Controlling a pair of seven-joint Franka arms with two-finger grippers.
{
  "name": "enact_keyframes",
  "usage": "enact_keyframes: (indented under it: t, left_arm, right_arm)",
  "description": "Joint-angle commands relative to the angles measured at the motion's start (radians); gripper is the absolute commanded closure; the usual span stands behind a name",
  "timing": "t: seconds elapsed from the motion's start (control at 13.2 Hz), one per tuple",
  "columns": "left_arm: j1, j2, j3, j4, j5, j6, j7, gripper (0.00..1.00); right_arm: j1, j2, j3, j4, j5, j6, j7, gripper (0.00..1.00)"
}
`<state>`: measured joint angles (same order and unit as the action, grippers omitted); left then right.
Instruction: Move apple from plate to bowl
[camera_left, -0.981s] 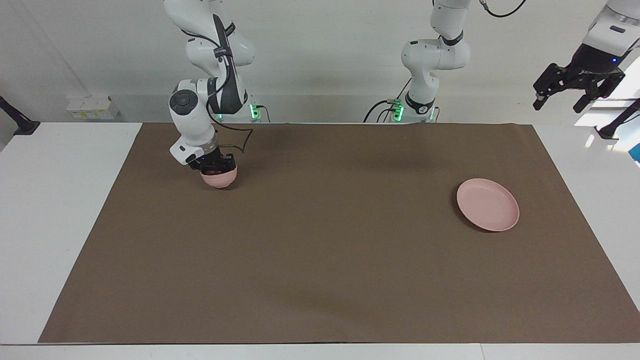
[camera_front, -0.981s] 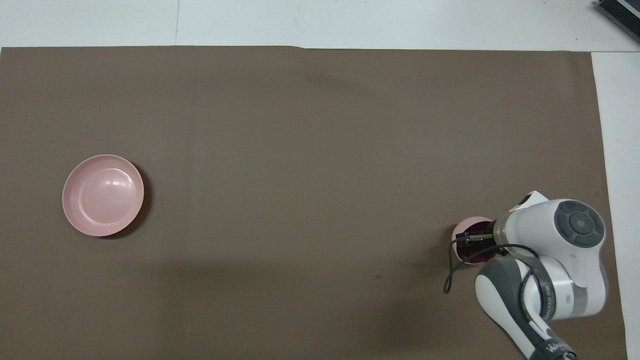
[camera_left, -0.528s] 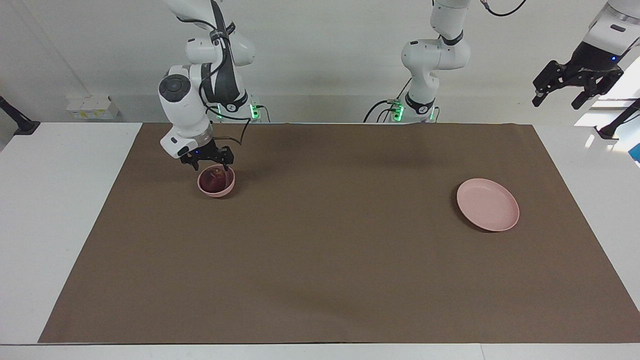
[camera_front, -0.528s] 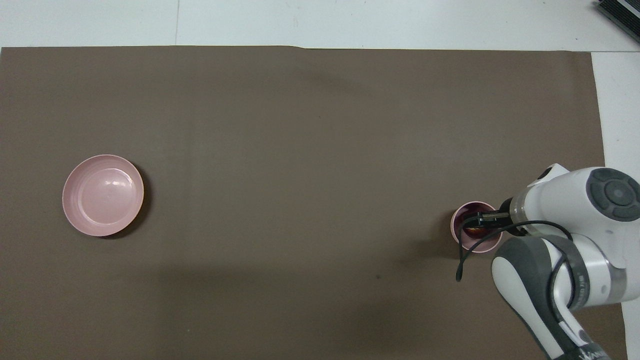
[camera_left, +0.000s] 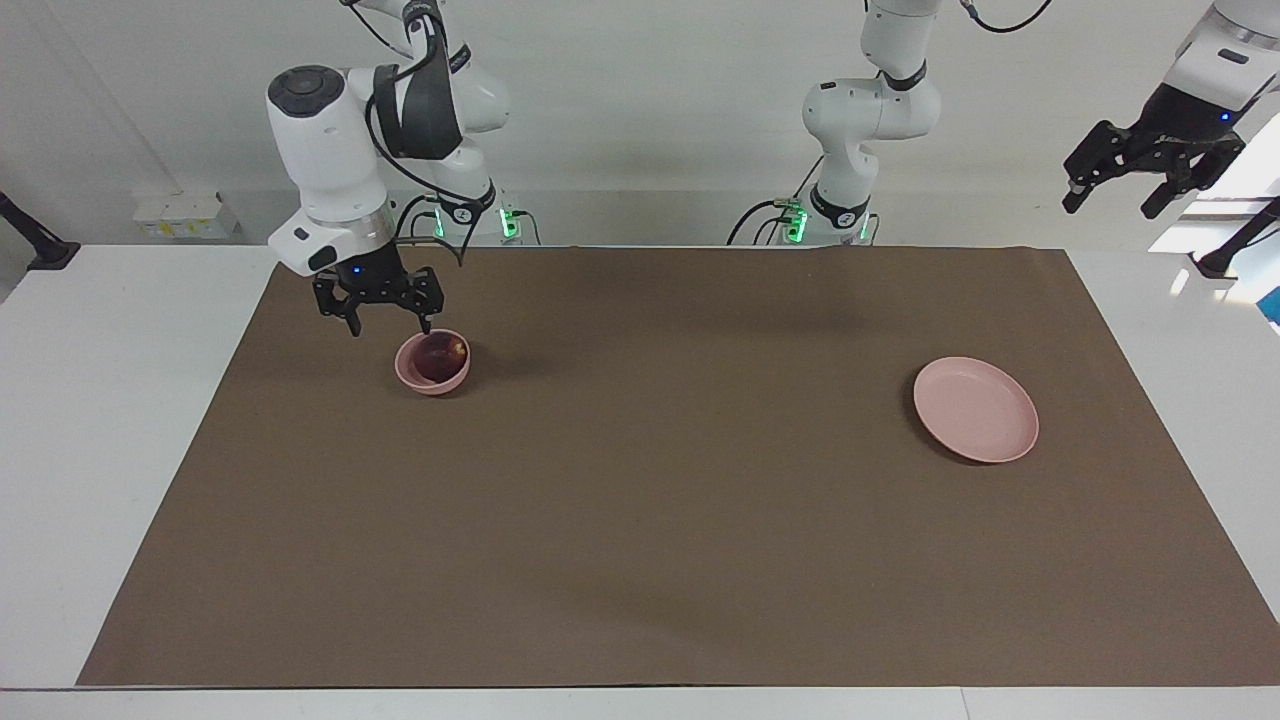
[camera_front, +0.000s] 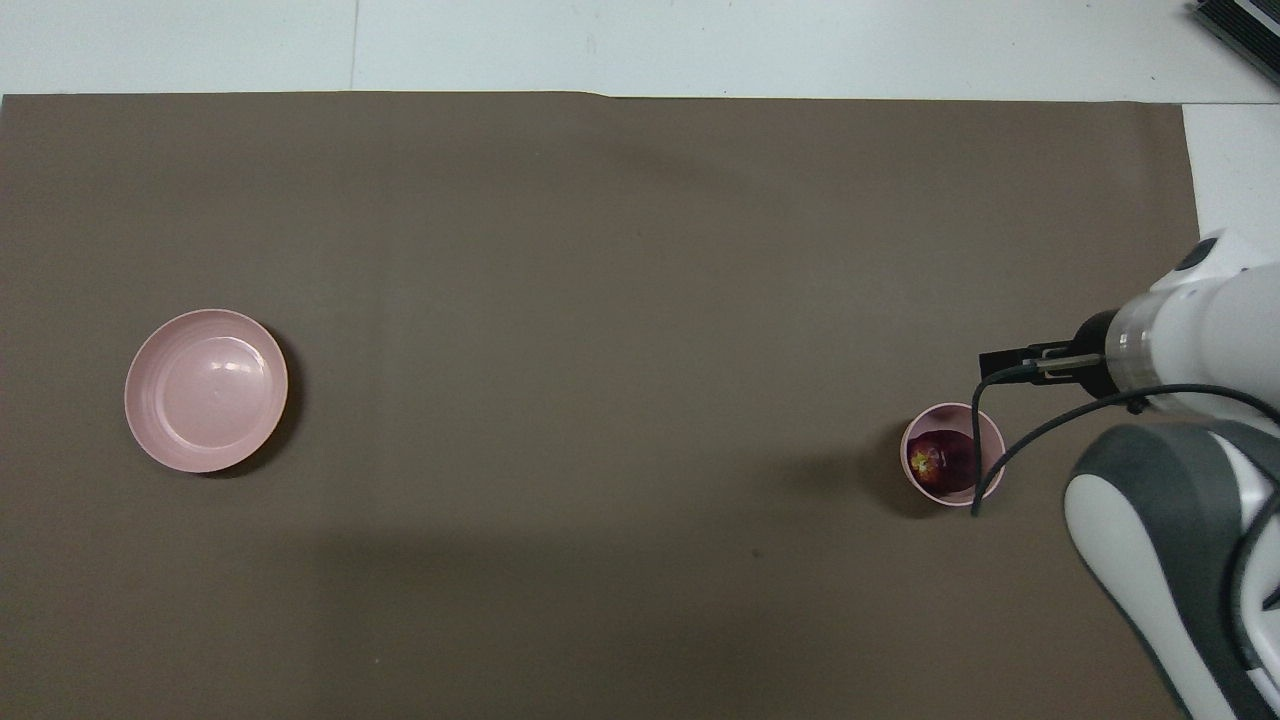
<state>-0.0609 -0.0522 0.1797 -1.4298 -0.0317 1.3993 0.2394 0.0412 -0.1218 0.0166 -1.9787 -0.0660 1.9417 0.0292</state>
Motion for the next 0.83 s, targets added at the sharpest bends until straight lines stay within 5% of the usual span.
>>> enact_keyframes:
  t: [0.0, 0.38, 0.75]
  left_arm:
    - [0.0, -0.011, 0.0, -0.001, 0.001, -0.017, 0.005, 0.0]
    - [-0.005, -0.011, -0.002, 0.0, 0.003, -0.011, 0.006, 0.0]
    - [-0.008, 0.0, -0.006, 0.005, 0.006, 0.004, 0.006, 0.0]
  right_arm:
    - [-0.023, 0.057, 0.0, 0.212, 0.003, -0.212, 0.01, 0.0]
    - [-0.063, 0.12, -0.003, 0.467, 0.068, -0.484, 0.043, 0.0]
    - [-0.061, 0.123, 0.0, 0.482, 0.075, -0.486, 0.04, 0.0]
